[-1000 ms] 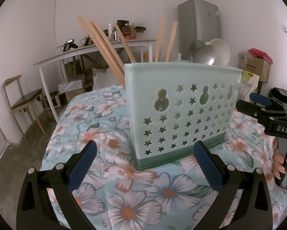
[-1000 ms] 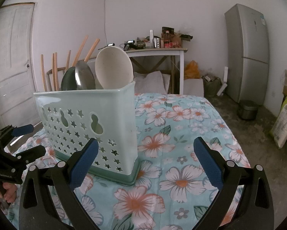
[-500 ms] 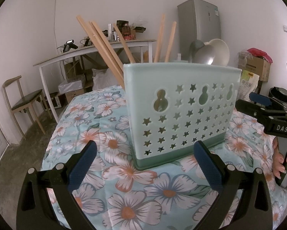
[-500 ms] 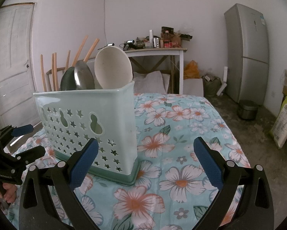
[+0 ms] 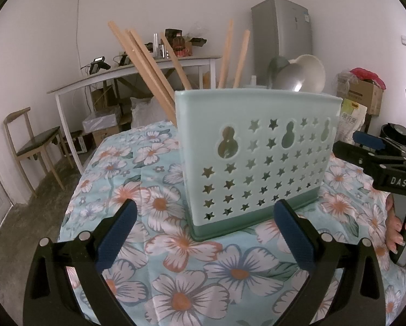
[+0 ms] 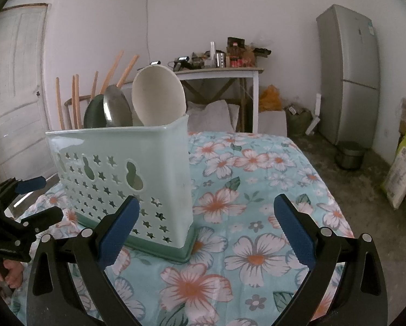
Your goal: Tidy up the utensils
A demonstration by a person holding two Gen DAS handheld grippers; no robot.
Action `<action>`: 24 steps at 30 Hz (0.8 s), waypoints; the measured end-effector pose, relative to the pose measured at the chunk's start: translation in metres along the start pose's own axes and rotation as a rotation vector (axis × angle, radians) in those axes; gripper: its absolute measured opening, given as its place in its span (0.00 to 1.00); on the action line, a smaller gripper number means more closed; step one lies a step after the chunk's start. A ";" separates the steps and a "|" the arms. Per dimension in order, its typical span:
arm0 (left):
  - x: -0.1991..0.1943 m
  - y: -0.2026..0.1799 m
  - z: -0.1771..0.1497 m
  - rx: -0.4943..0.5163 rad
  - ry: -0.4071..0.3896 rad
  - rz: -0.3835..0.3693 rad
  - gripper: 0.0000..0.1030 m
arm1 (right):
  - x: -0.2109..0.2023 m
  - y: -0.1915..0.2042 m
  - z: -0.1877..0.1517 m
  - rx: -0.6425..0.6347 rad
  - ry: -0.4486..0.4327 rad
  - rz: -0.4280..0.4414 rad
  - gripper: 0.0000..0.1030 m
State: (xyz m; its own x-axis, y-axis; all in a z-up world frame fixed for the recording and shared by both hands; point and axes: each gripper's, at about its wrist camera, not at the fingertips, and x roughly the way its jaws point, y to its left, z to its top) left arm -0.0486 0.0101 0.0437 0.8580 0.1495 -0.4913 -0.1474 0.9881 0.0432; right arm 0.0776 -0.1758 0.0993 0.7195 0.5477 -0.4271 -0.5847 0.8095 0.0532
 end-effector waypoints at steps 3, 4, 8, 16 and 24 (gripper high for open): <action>0.001 0.001 -0.001 -0.001 0.003 -0.001 0.96 | -0.003 -0.002 0.001 0.000 -0.006 -0.004 0.93; 0.001 0.001 -0.001 -0.003 0.004 -0.002 0.96 | -0.004 -0.002 0.000 -0.001 -0.007 -0.004 0.93; -0.001 0.001 -0.001 -0.001 -0.004 0.000 0.96 | -0.004 -0.002 0.000 -0.004 -0.008 -0.007 0.93; -0.002 0.004 -0.002 -0.014 -0.004 -0.004 0.96 | -0.004 -0.002 0.000 -0.002 -0.006 -0.005 0.93; 0.002 0.006 0.000 -0.024 0.013 0.002 0.96 | -0.007 0.002 0.001 -0.016 -0.019 -0.007 0.93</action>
State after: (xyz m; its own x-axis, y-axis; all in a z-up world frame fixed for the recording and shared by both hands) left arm -0.0482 0.0162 0.0430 0.8513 0.1504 -0.5026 -0.1605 0.9868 0.0235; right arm 0.0713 -0.1778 0.1030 0.7307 0.5457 -0.4103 -0.5849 0.8103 0.0360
